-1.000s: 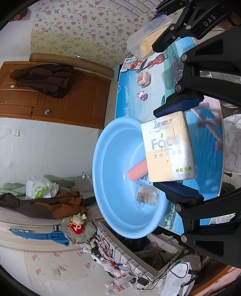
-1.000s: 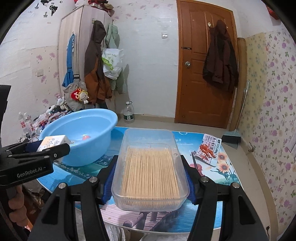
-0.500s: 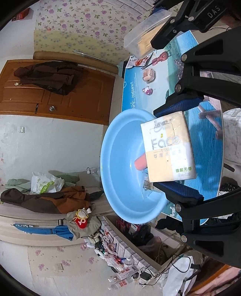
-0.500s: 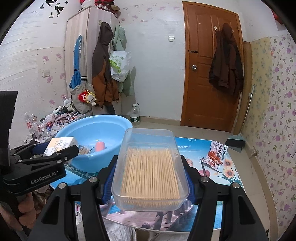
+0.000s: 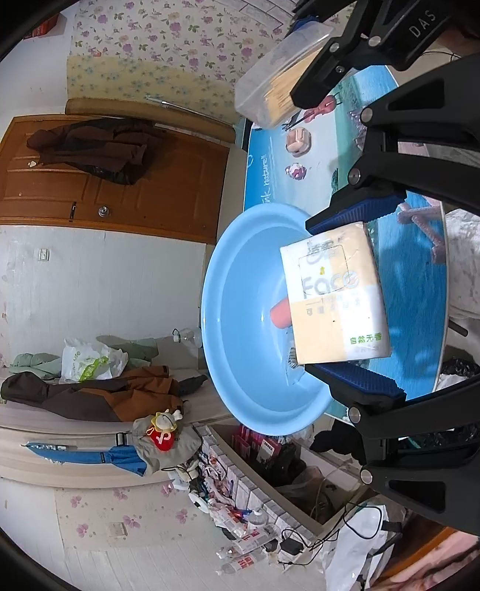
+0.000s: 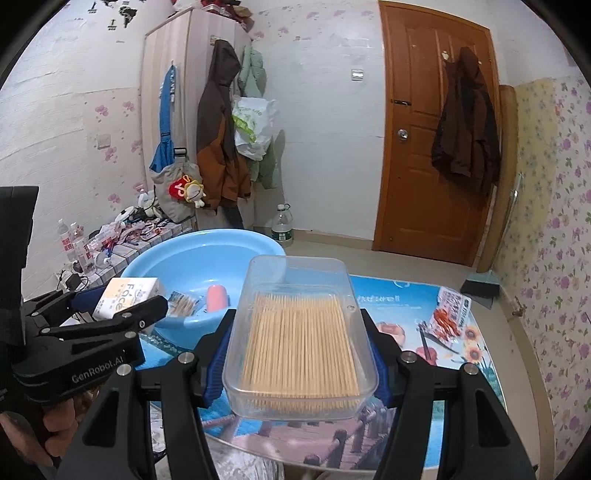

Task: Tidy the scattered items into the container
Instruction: 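Carry the Face box and toothpick box over the blue basin with both grippers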

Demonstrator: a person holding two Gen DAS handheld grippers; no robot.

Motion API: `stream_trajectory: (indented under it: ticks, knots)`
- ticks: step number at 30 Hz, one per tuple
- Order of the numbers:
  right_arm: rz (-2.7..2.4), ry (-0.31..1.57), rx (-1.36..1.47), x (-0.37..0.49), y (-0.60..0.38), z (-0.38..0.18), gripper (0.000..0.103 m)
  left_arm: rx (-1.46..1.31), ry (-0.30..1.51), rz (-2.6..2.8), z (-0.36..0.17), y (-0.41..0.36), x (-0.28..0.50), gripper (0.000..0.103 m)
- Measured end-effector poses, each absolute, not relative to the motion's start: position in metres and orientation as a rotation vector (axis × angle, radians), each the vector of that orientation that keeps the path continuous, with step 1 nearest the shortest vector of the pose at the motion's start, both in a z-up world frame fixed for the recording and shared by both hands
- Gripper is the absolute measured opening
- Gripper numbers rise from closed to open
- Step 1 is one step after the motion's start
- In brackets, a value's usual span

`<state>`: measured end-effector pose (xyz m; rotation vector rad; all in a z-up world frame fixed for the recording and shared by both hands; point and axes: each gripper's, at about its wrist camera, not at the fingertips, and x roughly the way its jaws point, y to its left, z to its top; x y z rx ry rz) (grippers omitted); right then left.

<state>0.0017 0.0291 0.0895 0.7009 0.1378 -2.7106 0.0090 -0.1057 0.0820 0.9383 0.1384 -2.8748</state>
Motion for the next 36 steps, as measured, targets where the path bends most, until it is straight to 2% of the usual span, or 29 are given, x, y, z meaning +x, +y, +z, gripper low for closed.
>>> stream_trajectory:
  ticks: [14, 36]
  knots:
    - [-2.623, 0.179, 0.72, -0.054, -0.023, 0.101, 0.063, 0.935, 0.11, -2.836, 0.085, -0.145, -0.02, 0.065]
    - [-2.527, 0.24, 0.856, -0.169, -0.101, 0.057, 0.063, 1.067, 0.106, -2.778, 0.049, -0.187, -0.101, 0.065]
